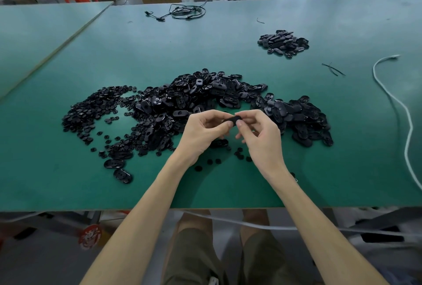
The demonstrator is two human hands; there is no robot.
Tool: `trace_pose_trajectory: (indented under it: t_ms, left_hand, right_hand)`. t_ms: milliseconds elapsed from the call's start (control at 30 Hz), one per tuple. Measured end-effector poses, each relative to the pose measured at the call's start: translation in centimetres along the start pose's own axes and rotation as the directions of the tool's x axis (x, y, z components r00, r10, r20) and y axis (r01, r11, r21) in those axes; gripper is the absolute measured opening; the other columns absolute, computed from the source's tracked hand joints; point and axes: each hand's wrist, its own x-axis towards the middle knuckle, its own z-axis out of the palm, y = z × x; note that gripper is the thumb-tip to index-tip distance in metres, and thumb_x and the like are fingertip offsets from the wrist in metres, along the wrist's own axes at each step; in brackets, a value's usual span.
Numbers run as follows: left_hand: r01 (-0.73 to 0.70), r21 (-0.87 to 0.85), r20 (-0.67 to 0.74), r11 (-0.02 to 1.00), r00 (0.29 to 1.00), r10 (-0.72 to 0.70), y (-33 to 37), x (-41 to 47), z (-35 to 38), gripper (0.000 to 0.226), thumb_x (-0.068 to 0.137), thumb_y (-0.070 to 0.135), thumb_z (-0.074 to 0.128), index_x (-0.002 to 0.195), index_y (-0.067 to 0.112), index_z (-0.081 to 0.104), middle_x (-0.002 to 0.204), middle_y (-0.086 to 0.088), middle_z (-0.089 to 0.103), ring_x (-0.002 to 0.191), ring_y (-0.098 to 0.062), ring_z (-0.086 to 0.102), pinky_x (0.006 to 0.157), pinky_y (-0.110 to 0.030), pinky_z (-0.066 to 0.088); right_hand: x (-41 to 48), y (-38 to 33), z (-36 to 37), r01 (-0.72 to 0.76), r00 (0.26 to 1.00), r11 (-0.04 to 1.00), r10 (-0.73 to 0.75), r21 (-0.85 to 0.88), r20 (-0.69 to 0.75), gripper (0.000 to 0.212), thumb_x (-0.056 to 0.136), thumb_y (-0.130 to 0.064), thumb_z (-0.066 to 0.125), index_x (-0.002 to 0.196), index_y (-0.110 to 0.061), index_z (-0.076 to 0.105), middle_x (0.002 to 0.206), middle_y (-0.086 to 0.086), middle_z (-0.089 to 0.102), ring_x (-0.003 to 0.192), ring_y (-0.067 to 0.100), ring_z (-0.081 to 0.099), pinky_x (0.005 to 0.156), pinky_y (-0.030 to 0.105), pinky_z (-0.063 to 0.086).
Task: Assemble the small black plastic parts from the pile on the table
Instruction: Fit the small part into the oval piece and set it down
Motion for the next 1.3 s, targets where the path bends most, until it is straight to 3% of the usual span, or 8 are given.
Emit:
trace_pose_trajectory:
  t_ms: [233, 433, 567, 733, 933, 1100, 1200, 1300]
  left_hand:
    - [0.016, 0.010, -0.002, 1.000, 1.000, -0.016, 0.21, -0.07, 0.10, 0.012, 0.092, 0.005, 0.076, 0.099, 0.014, 0.079, 0.083, 0.002, 0.078, 0.068, -0.007, 0.067, 0.067, -0.019, 0.055]
    - [0.019, 0.016, 0.006, 1.000, 1.000, -0.019, 0.16, -0.15, 0.07, 0.015, 0.094, -0.002, 0.070, 0.103, 0.008, 0.078, 0.089, -0.002, 0.078, 0.077, -0.012, 0.069, 0.071, -0.023, 0.056]
    - [-0.005, 0.036, 0.013, 0.999, 1.000, 0.004, 0.21, -0.15, 0.06, 0.017, 0.095, -0.002, 0.069, 0.109, 0.005, 0.075, 0.096, -0.014, 0.077, 0.081, -0.016, 0.070, 0.073, -0.025, 0.057]
    - [-0.007, 0.062, 0.017, 0.998, 1.000, 0.006, 0.42, -0.25, 0.00, 0.015, 0.095, -0.004, 0.068, 0.106, 0.002, 0.075, 0.095, -0.017, 0.076, 0.082, -0.019, 0.070, 0.074, -0.027, 0.058]
    - [0.009, 0.075, -0.005, 0.997, 1.000, -0.009, 0.68, -0.54, 0.08, 0.014, 0.092, -0.005, 0.069, 0.101, 0.004, 0.076, 0.094, -0.018, 0.076, 0.085, -0.024, 0.069, 0.089, -0.054, 0.058]
    - [0.019, 0.109, -0.028, 0.994, 0.999, -0.016, 0.51, -0.40, 0.19, 0.014, 0.090, -0.005, 0.071, 0.099, 0.004, 0.076, 0.095, -0.020, 0.075, 0.084, -0.026, 0.067, 0.089, -0.061, 0.056]
    - [0.017, 0.100, -0.025, 0.995, 1.000, -0.015, 0.35, -0.31, 0.10, 0.014, 0.090, -0.005, 0.072, 0.098, 0.006, 0.077, 0.095, -0.019, 0.076, 0.085, -0.026, 0.068, 0.089, -0.058, 0.057]
    - [0.006, 0.019, 0.018, 1.000, 1.000, -0.006, 0.40, -0.32, -0.02, 0.016, 0.091, -0.002, 0.075, 0.103, 0.009, 0.079, 0.095, -0.012, 0.079, 0.087, -0.019, 0.073, 0.082, -0.036, 0.061]
  right_hand:
    - [-0.03, 0.00, 0.01, 0.013, 1.000, 0.999, -0.014, 0.031, 0.022, 0.022, 0.099, -0.004, 0.066, 0.112, -0.022, 0.068, 0.083, -0.004, 0.071, 0.066, 0.016, 0.071, 0.067, 0.036, 0.058]
    - [-0.14, -0.03, 0.12, 0.025, 0.999, 0.999, -0.025, 0.024, 0.037, 0.025, 0.098, -0.003, 0.067, 0.106, -0.026, 0.067, 0.078, -0.008, 0.070, 0.064, 0.016, 0.070, 0.065, 0.026, 0.053]
    - [-0.35, -0.31, 0.52, 0.122, 0.992, 0.991, -0.122, -0.055, -0.007, 0.026, 0.097, 0.001, 0.066, 0.101, -0.026, 0.067, 0.089, -0.003, 0.070, 0.067, 0.011, 0.068, 0.066, 0.015, 0.051]
    - [-0.46, -0.27, 0.87, 0.184, 0.983, 0.975, -0.186, -0.124, -0.003, 0.025, 0.098, 0.003, 0.065, 0.103, -0.021, 0.070, 0.099, -0.012, 0.062, 0.083, 0.010, 0.068, 0.074, 0.025, 0.059]
    - [-0.56, -0.20, 0.79, 0.178, 0.984, 0.976, -0.178, -0.125, 0.010, 0.027, 0.096, 0.004, 0.067, 0.099, -0.023, 0.070, 0.098, -0.014, 0.064, 0.080, 0.013, 0.067, 0.072, 0.031, 0.060]
    - [-0.64, -0.34, 0.72, 0.165, 0.986, 0.977, -0.163, -0.137, 0.022, 0.033, 0.095, 0.005, 0.067, 0.093, -0.028, 0.068, 0.097, -0.008, 0.067, 0.073, 0.015, 0.067, 0.069, 0.031, 0.059]
    - [-0.67, -0.39, 0.65, 0.149, 0.989, 0.979, -0.148, -0.139, 0.013, 0.030, 0.095, 0.005, 0.067, 0.092, -0.025, 0.069, 0.096, -0.008, 0.066, 0.070, 0.014, 0.068, 0.066, 0.025, 0.058]
    - [-0.64, -0.59, 0.48, 0.127, 0.991, 0.988, -0.130, -0.092, -0.022, 0.028, 0.096, 0.005, 0.066, 0.093, -0.023, 0.069, 0.096, -0.005, 0.067, 0.070, 0.010, 0.069, 0.064, 0.015, 0.053]
